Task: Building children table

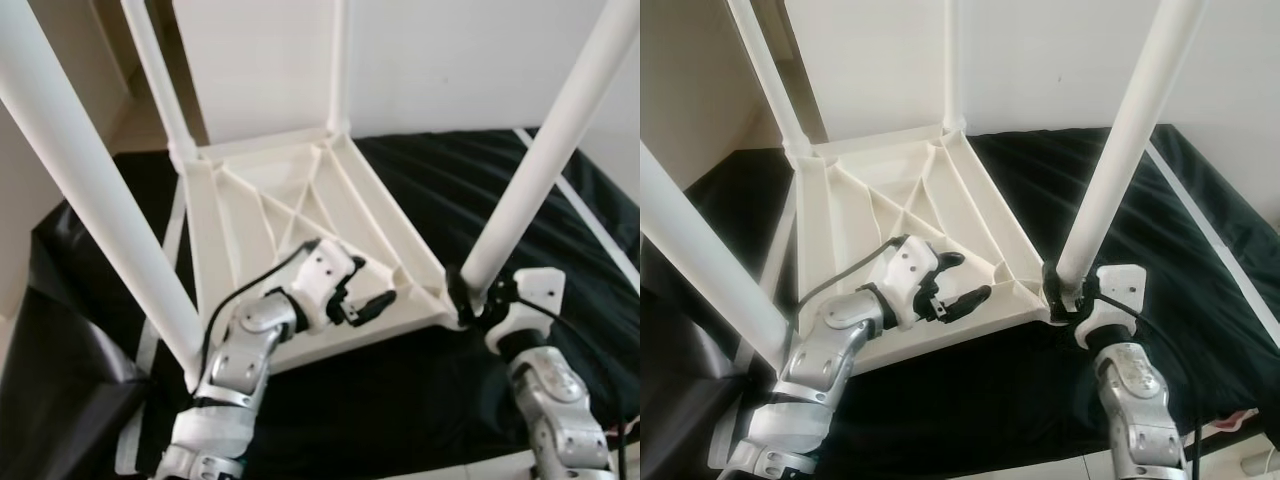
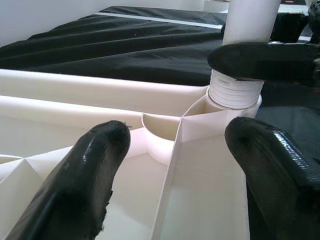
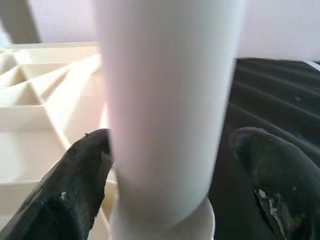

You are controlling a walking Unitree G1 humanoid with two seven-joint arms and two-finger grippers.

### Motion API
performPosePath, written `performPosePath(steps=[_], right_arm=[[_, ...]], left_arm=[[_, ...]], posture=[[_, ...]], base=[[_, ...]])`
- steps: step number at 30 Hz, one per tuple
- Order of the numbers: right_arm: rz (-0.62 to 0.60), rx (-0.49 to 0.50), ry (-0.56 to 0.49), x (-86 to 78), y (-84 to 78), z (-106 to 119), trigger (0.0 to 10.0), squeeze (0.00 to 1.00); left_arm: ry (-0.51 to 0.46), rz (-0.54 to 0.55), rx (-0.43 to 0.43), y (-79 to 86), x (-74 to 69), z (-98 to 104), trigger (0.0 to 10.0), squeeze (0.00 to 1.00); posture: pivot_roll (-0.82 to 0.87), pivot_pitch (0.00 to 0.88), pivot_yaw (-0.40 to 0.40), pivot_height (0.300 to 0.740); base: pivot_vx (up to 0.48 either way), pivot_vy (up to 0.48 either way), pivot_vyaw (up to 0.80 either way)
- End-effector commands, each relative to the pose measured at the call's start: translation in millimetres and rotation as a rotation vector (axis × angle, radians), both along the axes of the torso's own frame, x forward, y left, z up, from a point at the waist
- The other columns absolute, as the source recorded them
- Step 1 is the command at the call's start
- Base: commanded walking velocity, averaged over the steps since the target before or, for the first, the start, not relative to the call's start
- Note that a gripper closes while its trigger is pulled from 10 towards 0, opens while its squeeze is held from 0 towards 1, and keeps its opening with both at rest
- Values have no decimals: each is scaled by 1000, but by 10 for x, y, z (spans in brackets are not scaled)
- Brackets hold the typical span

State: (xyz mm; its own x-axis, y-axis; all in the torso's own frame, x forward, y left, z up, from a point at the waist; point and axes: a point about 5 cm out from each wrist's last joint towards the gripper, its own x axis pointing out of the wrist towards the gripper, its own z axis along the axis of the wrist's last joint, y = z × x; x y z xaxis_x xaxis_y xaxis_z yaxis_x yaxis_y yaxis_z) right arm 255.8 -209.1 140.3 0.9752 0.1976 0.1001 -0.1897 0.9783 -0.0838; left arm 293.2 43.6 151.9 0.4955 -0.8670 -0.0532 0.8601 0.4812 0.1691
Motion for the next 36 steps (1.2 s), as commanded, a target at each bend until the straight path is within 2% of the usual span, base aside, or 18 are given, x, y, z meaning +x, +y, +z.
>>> performPosePath(steps=[1, 5, 8, 12, 13, 22, 23, 24, 29, 30, 35, 36], right_arm=[[58, 6, 7, 9, 19, 10, 10000, 0], [127, -9, 12, 39, 15, 41, 10000, 0], [239, -88, 21, 136, -8, 98, 10000, 0], [266, -114, 32, 185, -27, 104, 10000, 0], [270, -122, 40, 199, -43, 94, 0, 0], [311, -138, 95, 181, -59, 7, 0, 0], [311, -135, 109, 164, -57, -21, 3529, 0], [311, -121, 126, 146, -53, -50, 10000, 0], [285, -91, 148, 124, -58, -98, 10000, 0], [234, -63, 150, 116, -55, -100, 10000, 0], [194, -52, 164, 111, -47, -109, 10000, 0], [139, -45, 181, 113, -37, -128, 10000, 0]], left_arm=[[-32, 178, -2, 63, 66, 3, 10000, 0], [-35, 167, 3, 48, 69, 5, 10000, 0], [-45, 129, 6, 9, 65, 35, 10000, 0], [-54, 111, 19, -5, 55, 35, 10000, 0], [-51, 110, 16, -8, 54, 39, 10000, 0], [-54, 114, 7, -7, 57, 59, 10000, 0], [-53, 122, 6, 3, 71, 65, 10000, 0], [-50, 132, 7, 23, 94, 73, 10000, 0], [-43, 144, 25, 63, 125, 63, 10000, 0], [-33, 145, 30, 55, 114, 33, 10000, 0], [-27, 145, 32, 41, 100, 12, 10000, 0], [-22, 146, 31, 30, 94, 2, 10000, 0]], posture=[[-48, 0, 14, 740], [-50, 0, 17, 740], [-54, 0, 19, 740], [-53, 0, 18, 740], [-48, 0, 12, 740], [-42, 0, -1, 740], [-42, 0, -4, 740], [-42, 0, -6, 740], [-48, 0, -5, 740], [-53, 0, -6, 740], [-57, 0, -6, 740], [-60, 0, -9, 740]], base=[[0, 0, 0], [0, 0, 0], [0, 0, 0], [0, 0, 0], [0, 0, 0], [0, 0, 0], [0, 0, 0], [0, 0, 0], [0, 0, 0], [0, 0, 0], [0, 0, 0], [0, 0, 0]])
